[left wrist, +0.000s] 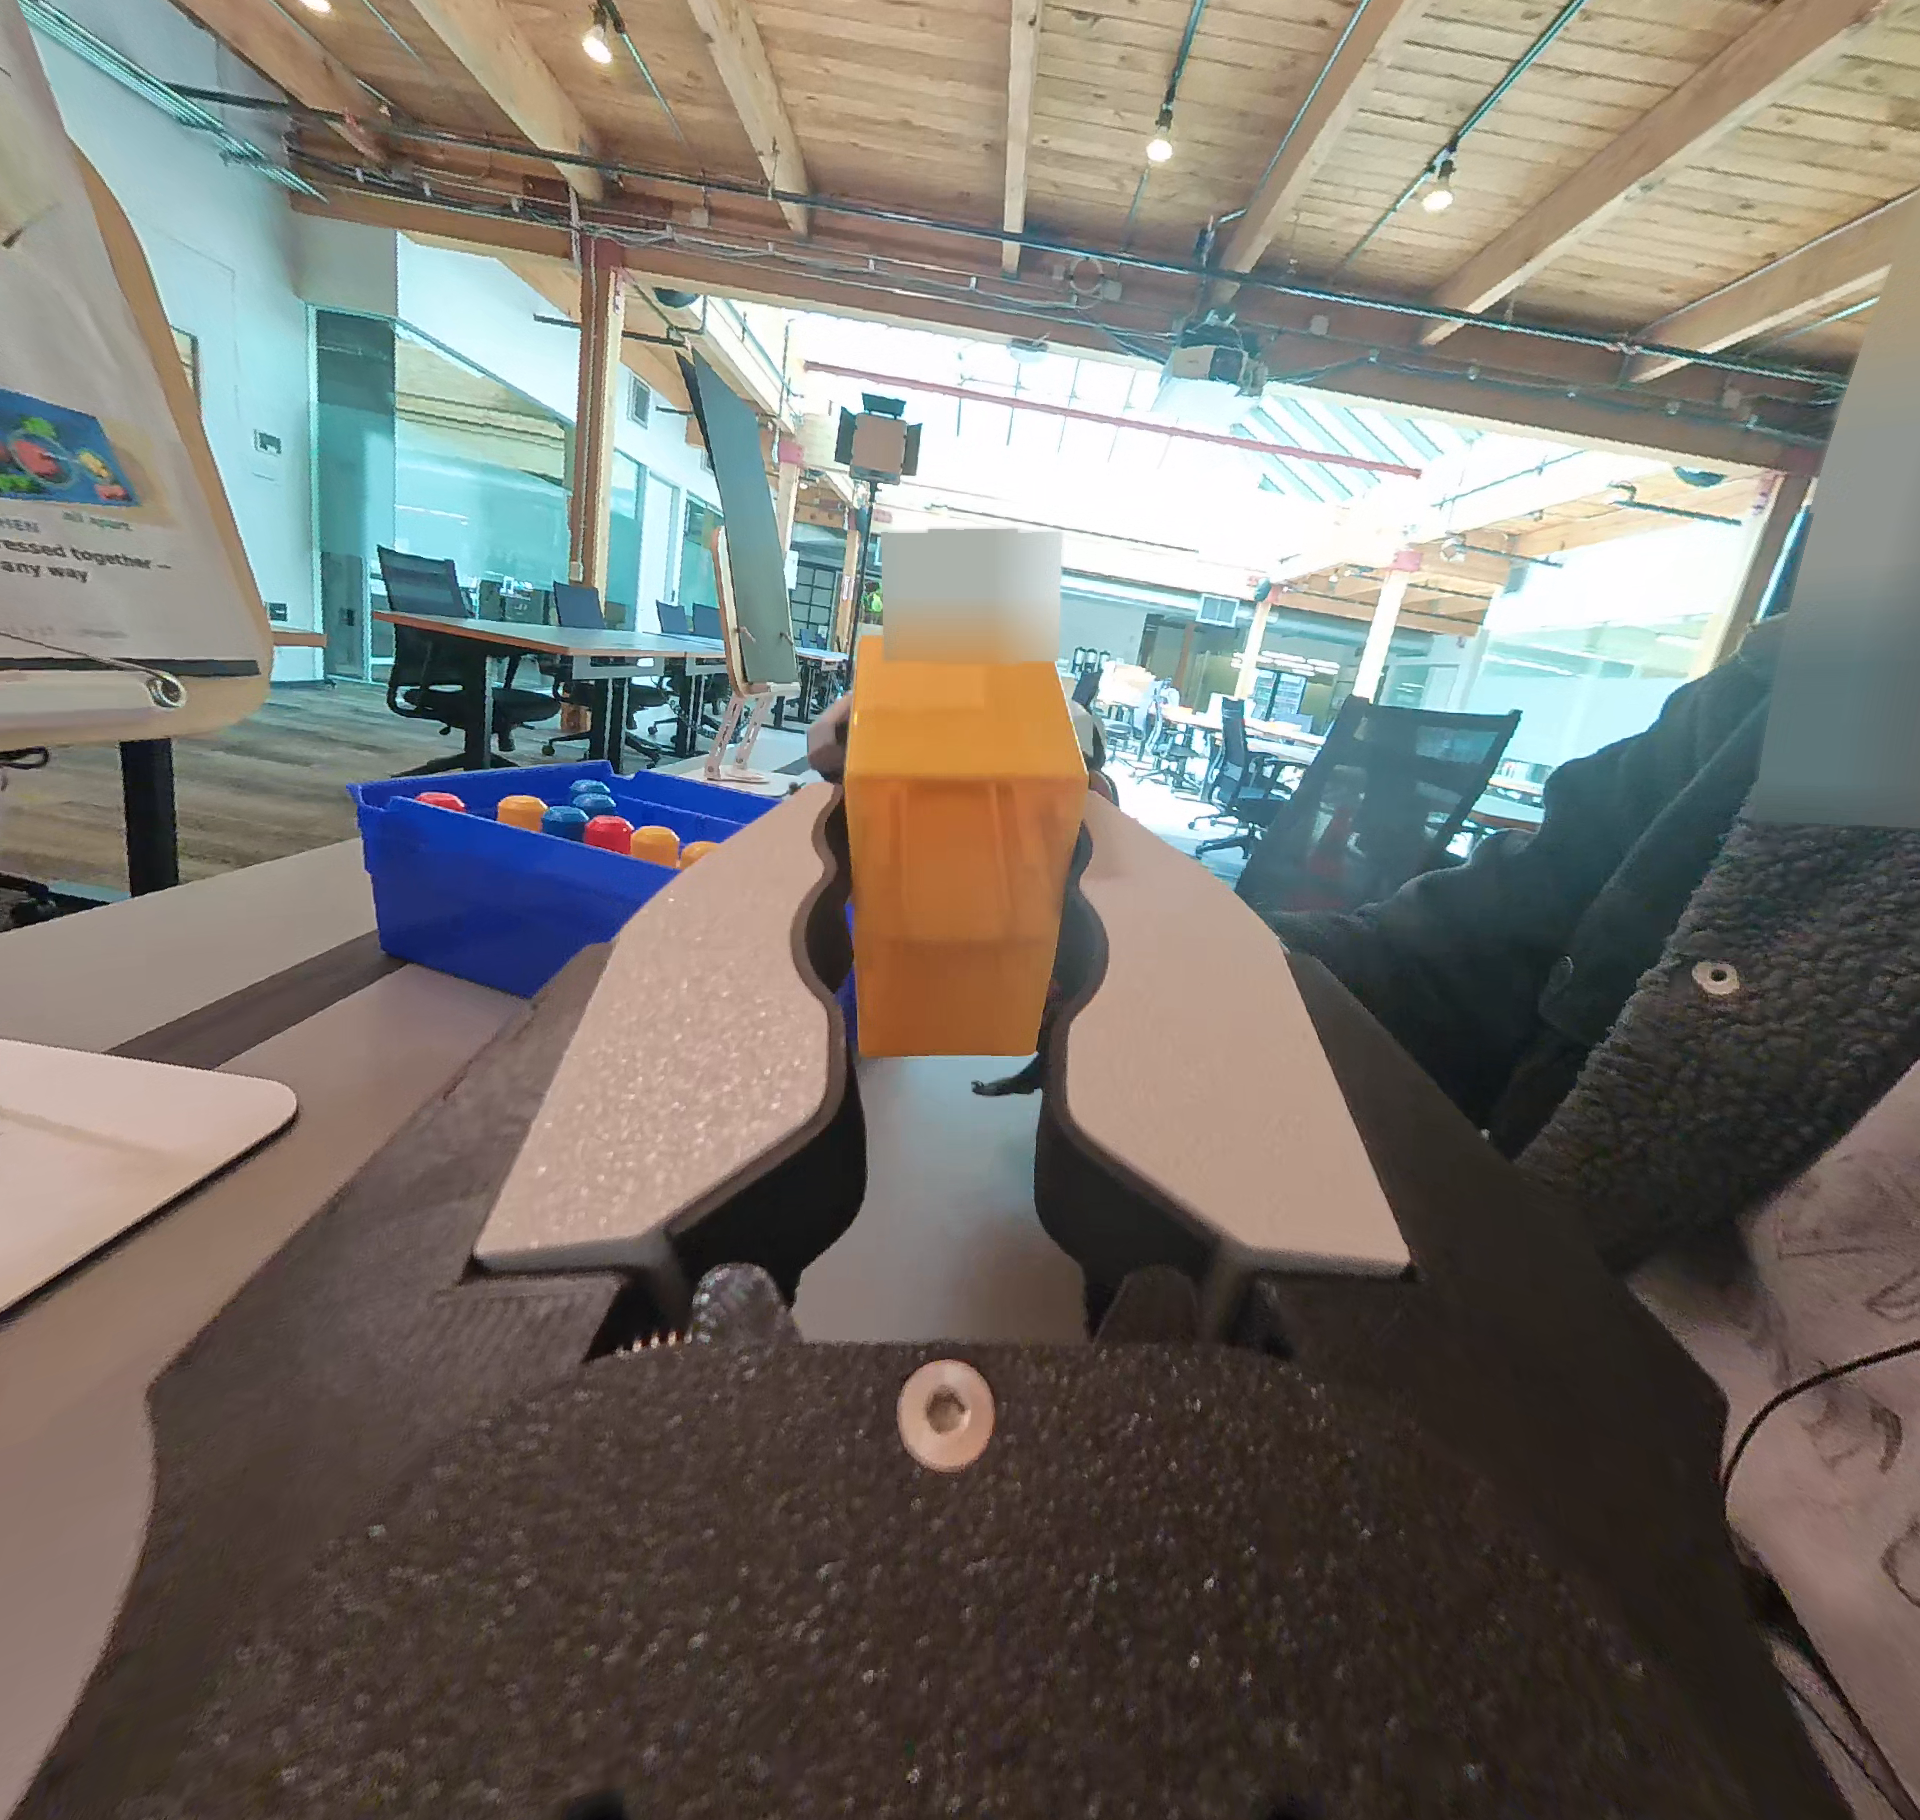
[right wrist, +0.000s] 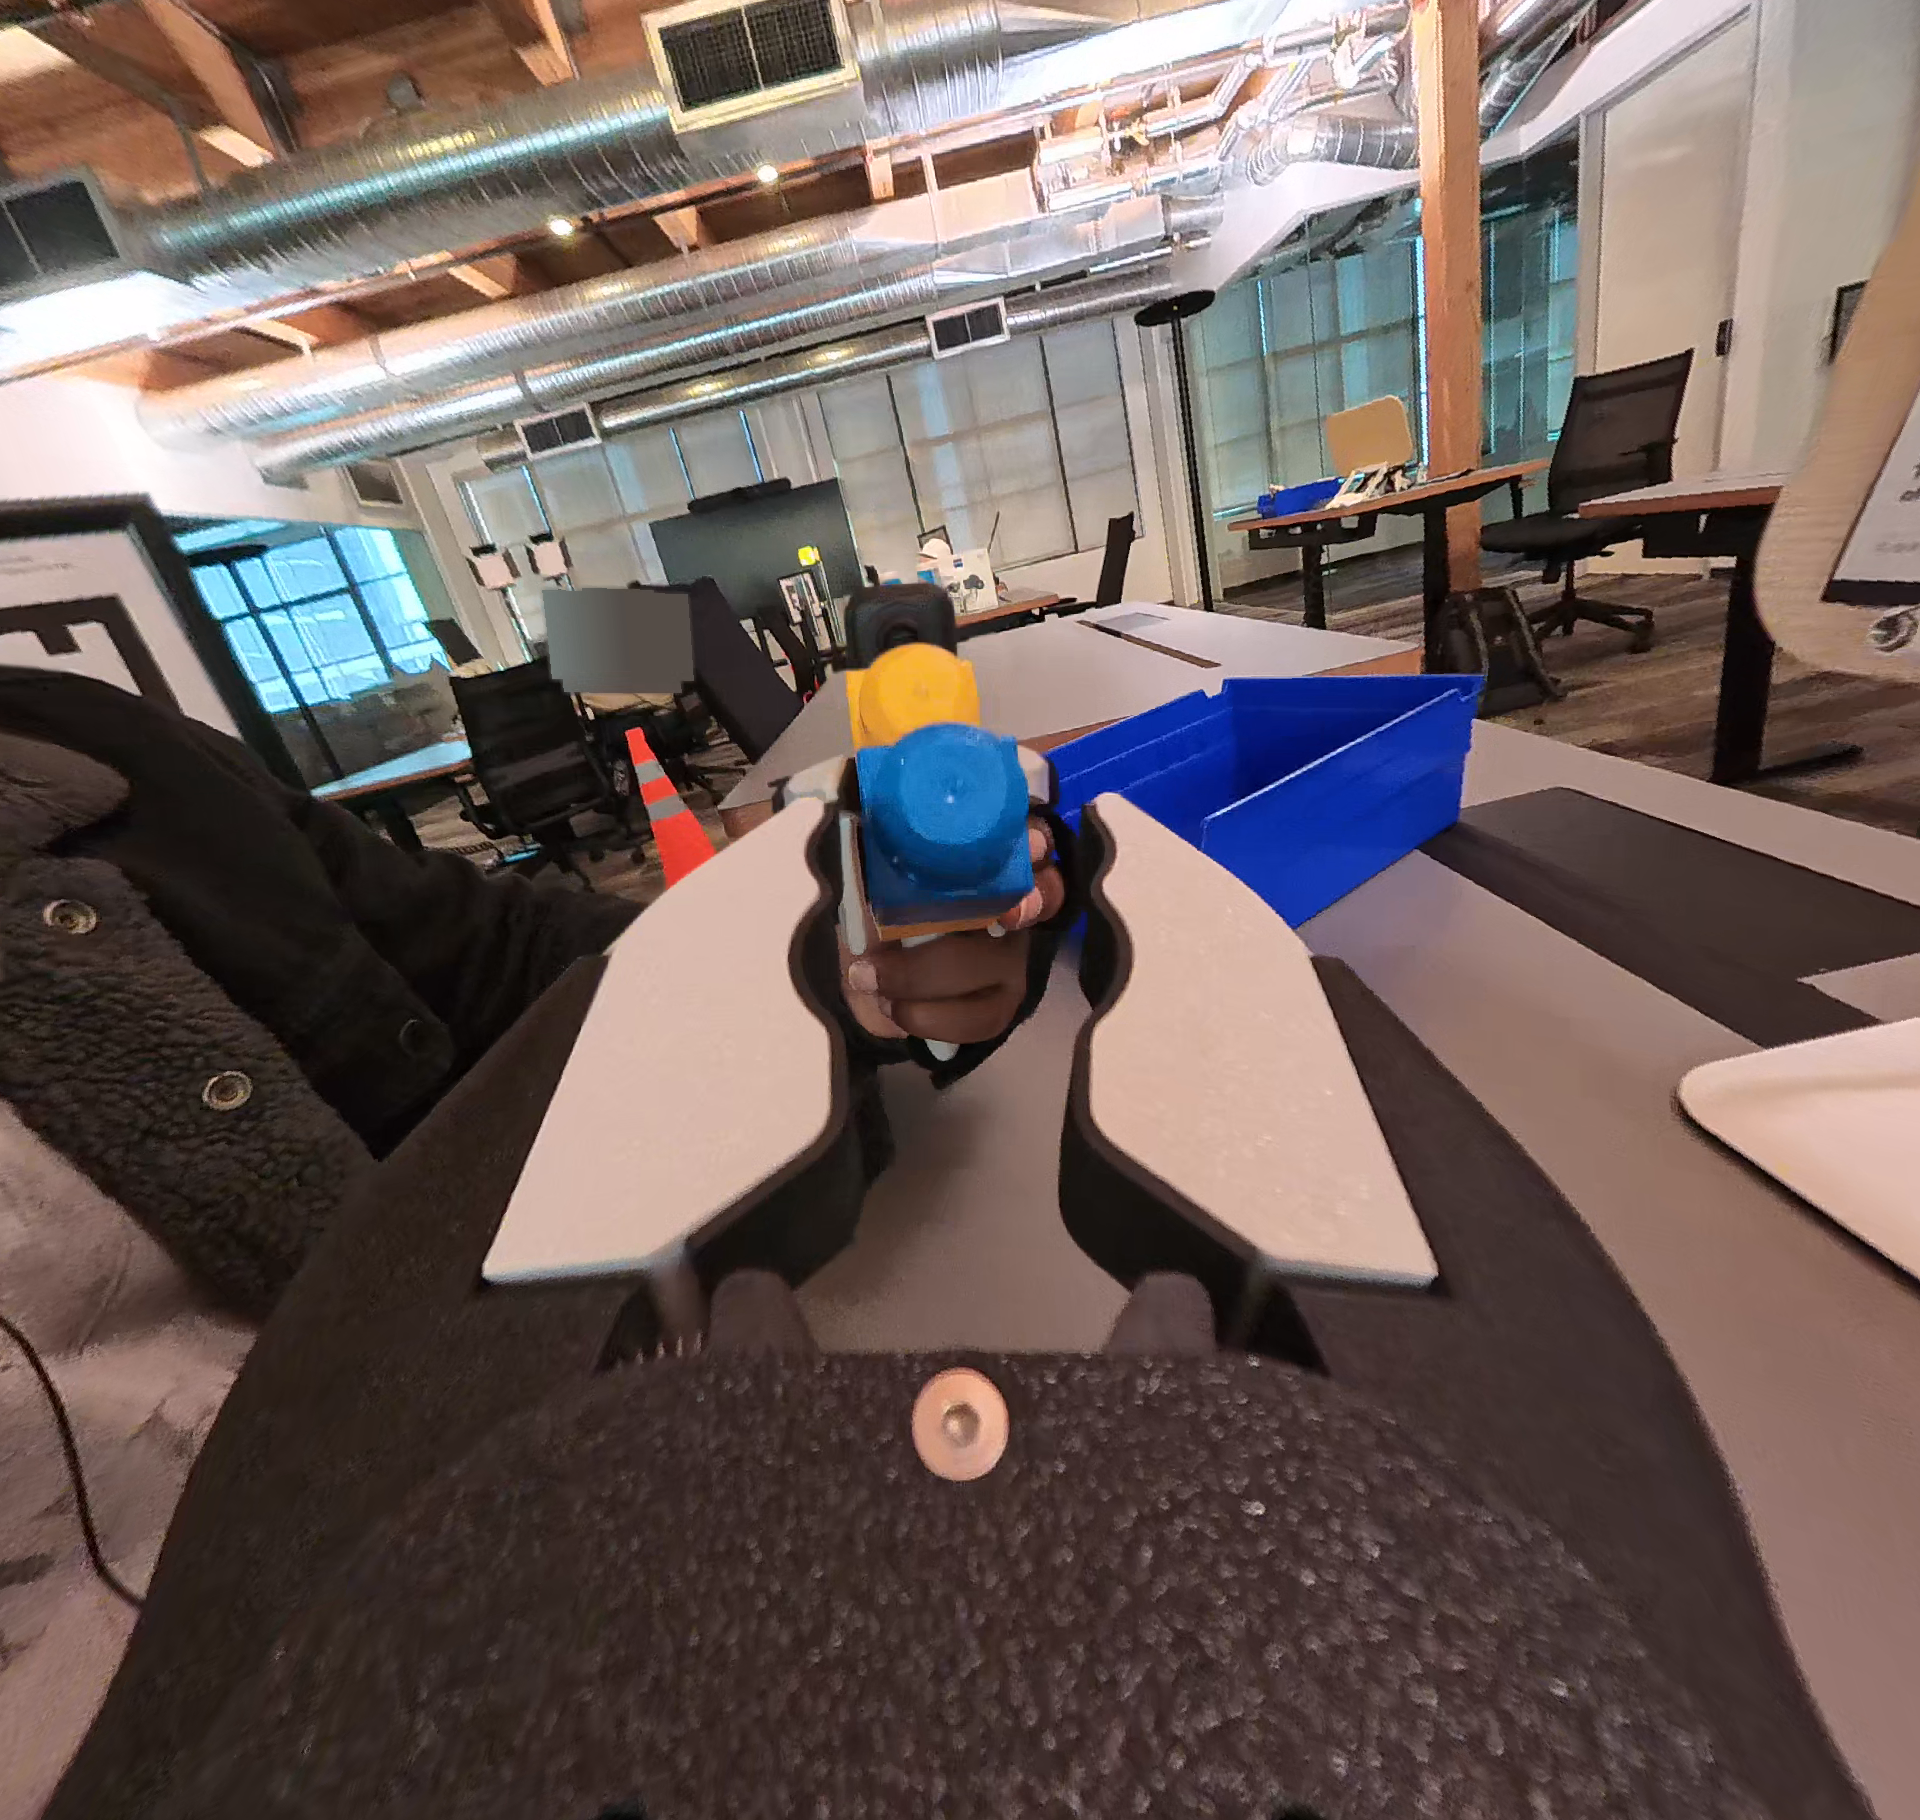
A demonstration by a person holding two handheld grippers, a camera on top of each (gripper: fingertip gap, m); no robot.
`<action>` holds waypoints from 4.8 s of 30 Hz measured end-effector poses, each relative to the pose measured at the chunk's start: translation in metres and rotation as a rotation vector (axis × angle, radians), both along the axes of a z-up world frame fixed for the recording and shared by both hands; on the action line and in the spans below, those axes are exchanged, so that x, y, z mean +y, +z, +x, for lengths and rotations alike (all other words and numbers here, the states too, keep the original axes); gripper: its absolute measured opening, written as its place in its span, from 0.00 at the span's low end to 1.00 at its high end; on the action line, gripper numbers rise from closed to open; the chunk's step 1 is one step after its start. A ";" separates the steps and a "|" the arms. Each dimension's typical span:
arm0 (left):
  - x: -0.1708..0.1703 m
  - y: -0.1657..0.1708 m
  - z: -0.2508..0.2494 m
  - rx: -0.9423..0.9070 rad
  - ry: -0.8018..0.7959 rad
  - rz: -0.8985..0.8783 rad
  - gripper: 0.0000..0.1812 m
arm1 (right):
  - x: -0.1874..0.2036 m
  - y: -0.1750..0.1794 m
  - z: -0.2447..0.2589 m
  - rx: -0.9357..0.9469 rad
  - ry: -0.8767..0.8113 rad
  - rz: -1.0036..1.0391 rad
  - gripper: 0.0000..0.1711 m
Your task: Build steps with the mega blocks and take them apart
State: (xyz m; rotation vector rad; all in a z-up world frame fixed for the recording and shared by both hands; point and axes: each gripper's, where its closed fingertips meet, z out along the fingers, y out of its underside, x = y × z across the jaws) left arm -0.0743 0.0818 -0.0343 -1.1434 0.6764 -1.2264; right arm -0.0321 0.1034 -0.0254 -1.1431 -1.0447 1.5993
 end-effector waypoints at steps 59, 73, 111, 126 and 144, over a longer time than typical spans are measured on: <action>0.050 -0.064 -0.013 0.402 0.366 -0.040 0.00 | 0.256 -0.130 0.293 -1.324 -0.458 0.284 0.17; 0.056 -0.055 -0.025 0.404 0.436 -0.045 0.00 | 0.223 -0.001 0.229 -0.910 -0.703 0.368 0.26; -0.032 -0.187 -0.268 1.859 0.371 -0.468 0.15 | 0.050 -0.080 0.093 -0.358 -0.518 0.134 0.16; -0.077 -0.181 -0.117 1.831 0.191 -0.080 0.16 | 0.049 -0.086 0.091 -0.368 -0.519 0.124 0.16; -0.044 -0.190 -0.058 1.773 0.138 0.012 0.15 | 0.052 -0.091 0.094 -0.382 -0.526 0.107 0.16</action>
